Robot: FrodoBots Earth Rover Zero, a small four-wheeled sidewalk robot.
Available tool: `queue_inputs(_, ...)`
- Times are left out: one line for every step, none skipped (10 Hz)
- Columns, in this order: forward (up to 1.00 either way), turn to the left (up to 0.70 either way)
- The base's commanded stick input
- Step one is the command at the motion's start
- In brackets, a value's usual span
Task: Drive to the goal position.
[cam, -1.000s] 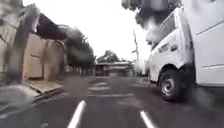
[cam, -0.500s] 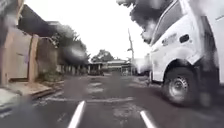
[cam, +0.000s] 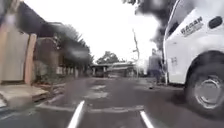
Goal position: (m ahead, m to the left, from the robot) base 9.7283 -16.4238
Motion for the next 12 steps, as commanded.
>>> queue_inputs(1.0,-0.31)
queue_inputs(1.0,0.03)
queue_inputs(1.0,0.04)
queue_inputs(1.0,0.05)
queue_inputs(1.0,0.0)
queue_inputs(1.0,0.0)
queue_inputs(1.0,0.0)
queue_inputs(1.0,0.0)
queue_inputs(1.0,0.0)
queue_inputs(1.0,0.0)
queue_inputs(1.0,0.0)
queue_inputs(1.0,0.0)
